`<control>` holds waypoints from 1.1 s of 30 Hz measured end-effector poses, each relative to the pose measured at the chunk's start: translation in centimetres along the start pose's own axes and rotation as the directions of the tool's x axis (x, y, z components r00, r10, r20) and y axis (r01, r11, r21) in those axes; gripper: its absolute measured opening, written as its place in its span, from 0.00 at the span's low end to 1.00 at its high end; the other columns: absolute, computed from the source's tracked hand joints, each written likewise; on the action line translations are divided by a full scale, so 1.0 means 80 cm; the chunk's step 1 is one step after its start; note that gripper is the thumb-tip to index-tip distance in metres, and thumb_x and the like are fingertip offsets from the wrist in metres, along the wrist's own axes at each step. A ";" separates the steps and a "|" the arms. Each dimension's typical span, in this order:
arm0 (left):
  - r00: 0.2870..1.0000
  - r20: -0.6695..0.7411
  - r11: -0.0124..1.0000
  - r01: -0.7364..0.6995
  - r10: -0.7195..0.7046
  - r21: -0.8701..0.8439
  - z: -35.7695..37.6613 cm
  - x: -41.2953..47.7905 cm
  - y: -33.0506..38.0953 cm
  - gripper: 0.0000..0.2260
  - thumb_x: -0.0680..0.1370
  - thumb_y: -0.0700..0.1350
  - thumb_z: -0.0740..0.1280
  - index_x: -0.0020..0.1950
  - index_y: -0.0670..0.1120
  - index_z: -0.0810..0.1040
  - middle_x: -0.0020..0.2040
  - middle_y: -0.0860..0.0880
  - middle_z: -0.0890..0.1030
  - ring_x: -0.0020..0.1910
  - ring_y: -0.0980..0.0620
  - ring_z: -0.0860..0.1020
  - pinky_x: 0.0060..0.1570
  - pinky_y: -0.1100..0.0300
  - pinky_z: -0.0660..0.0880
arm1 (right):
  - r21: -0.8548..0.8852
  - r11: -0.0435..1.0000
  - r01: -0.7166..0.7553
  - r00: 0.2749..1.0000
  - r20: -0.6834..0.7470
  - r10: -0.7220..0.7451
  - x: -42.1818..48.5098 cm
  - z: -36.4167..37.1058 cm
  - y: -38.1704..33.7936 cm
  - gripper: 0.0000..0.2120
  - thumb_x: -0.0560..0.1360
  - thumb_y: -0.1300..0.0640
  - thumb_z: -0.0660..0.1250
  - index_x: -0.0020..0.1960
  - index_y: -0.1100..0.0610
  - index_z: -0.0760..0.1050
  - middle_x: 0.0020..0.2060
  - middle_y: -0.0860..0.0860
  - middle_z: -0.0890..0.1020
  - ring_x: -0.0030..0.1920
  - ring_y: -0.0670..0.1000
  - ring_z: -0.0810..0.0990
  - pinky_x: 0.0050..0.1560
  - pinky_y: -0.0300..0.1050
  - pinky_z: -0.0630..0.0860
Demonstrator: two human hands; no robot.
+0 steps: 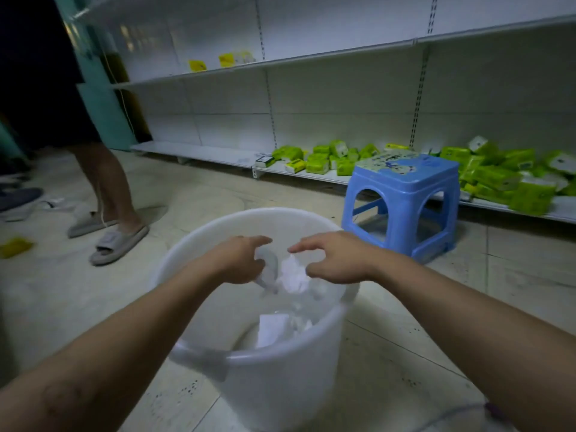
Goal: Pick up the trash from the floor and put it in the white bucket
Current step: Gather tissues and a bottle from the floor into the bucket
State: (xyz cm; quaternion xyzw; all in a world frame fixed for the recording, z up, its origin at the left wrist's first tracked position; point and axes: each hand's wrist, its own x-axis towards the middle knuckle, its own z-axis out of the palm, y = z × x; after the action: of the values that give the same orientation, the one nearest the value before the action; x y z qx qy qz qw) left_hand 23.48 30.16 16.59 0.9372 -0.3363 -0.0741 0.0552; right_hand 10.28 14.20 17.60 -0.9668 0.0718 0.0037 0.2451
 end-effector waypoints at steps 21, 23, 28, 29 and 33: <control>0.805 -0.040 0.793 -0.591 0.592 -0.147 0.154 -0.025 0.310 0.27 0.74 0.61 0.64 0.71 0.52 0.67 0.70 0.50 0.72 0.68 0.47 0.70 0.65 0.49 0.67 | -0.064 0.827 -0.559 0.828 -0.086 0.553 -0.227 0.001 0.263 0.42 0.71 0.41 0.69 0.78 0.48 0.52 0.78 0.50 0.58 0.77 0.52 0.58 0.75 0.52 0.58; 0.805 0.076 0.804 -0.571 0.588 -0.164 0.203 -0.036 0.334 0.29 0.73 0.62 0.64 0.72 0.54 0.66 0.70 0.49 0.71 0.68 0.46 0.70 0.65 0.48 0.68 | -0.010 0.770 -0.638 0.770 -0.018 0.638 -0.273 0.028 0.300 0.40 0.72 0.44 0.69 0.78 0.51 0.54 0.77 0.52 0.58 0.76 0.52 0.57 0.75 0.47 0.57; 0.763 0.313 0.823 -0.494 0.565 -0.282 0.312 -0.061 0.362 0.27 0.73 0.59 0.66 0.71 0.56 0.66 0.68 0.47 0.72 0.65 0.46 0.72 0.62 0.48 0.72 | 0.034 0.608 -0.793 0.609 0.071 0.790 -0.356 0.097 0.375 0.29 0.72 0.49 0.70 0.71 0.53 0.68 0.71 0.55 0.70 0.67 0.55 0.72 0.64 0.45 0.70; 0.748 0.359 0.827 -0.470 0.558 -0.308 0.328 -0.067 0.364 0.27 0.73 0.58 0.66 0.71 0.57 0.66 0.66 0.47 0.72 0.63 0.46 0.73 0.61 0.49 0.73 | 0.026 0.591 -0.806 0.591 0.092 0.802 -0.366 0.111 0.384 0.27 0.72 0.49 0.69 0.69 0.53 0.70 0.70 0.55 0.71 0.65 0.55 0.74 0.61 0.45 0.71; 0.744 0.451 0.870 -0.405 0.493 -0.283 0.379 -0.081 0.369 0.27 0.75 0.55 0.64 0.73 0.59 0.62 0.66 0.44 0.72 0.61 0.44 0.75 0.60 0.50 0.74 | 0.057 0.531 -0.846 0.534 0.101 0.840 -0.386 0.153 0.404 0.28 0.72 0.45 0.68 0.69 0.53 0.70 0.68 0.54 0.74 0.63 0.55 0.76 0.59 0.45 0.73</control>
State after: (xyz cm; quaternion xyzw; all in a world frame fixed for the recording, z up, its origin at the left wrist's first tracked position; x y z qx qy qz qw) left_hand -5.16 9.99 -8.03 0.7663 -0.5474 -0.3312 0.0586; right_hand -24.51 -3.87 -7.16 -0.7984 0.5215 0.1472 0.2625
